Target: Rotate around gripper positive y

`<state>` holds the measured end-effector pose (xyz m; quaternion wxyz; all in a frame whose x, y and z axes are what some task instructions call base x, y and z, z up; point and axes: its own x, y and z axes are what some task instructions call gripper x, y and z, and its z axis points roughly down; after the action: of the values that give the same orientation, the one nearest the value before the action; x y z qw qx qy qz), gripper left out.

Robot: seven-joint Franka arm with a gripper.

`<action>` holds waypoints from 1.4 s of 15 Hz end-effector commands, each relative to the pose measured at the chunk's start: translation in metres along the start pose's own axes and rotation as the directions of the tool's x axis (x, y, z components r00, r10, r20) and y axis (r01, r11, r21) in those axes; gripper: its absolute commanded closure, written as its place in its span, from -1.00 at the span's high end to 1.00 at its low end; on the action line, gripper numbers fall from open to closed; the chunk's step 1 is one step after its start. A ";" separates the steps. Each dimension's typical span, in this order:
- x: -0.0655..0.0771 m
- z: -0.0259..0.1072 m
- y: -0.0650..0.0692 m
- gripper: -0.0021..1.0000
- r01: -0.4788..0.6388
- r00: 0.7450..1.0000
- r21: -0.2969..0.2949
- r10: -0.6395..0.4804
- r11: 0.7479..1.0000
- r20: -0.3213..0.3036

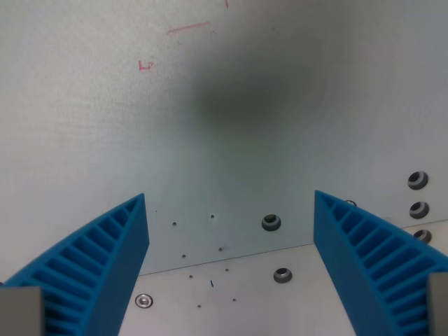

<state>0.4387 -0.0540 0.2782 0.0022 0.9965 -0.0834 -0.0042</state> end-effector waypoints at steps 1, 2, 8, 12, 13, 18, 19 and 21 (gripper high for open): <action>0.000 -0.001 0.000 1.00 0.000 1.000 0.000 0.000 1.000 -0.015; 0.000 -0.001 0.000 1.00 0.000 1.000 0.000 0.000 1.000 -0.027; 0.000 -0.001 0.000 1.00 0.000 0.995 0.000 0.000 1.000 -0.097; 0.000 -0.001 0.000 1.00 0.000 0.990 0.000 0.000 1.000 -0.143; 0.000 -0.001 0.000 1.00 0.000 0.988 0.000 0.000 1.000 -0.154; 0.000 -0.001 0.000 1.00 0.000 0.977 0.000 0.000 1.000 -0.212; 0.000 -0.001 0.000 1.00 0.000 0.975 0.000 0.000 1.000 -0.223; 0.000 -0.001 0.000 1.00 0.000 0.969 0.000 0.000 1.000 -0.246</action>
<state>0.4497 -0.0551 0.2806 0.0029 0.9962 -0.0833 0.0262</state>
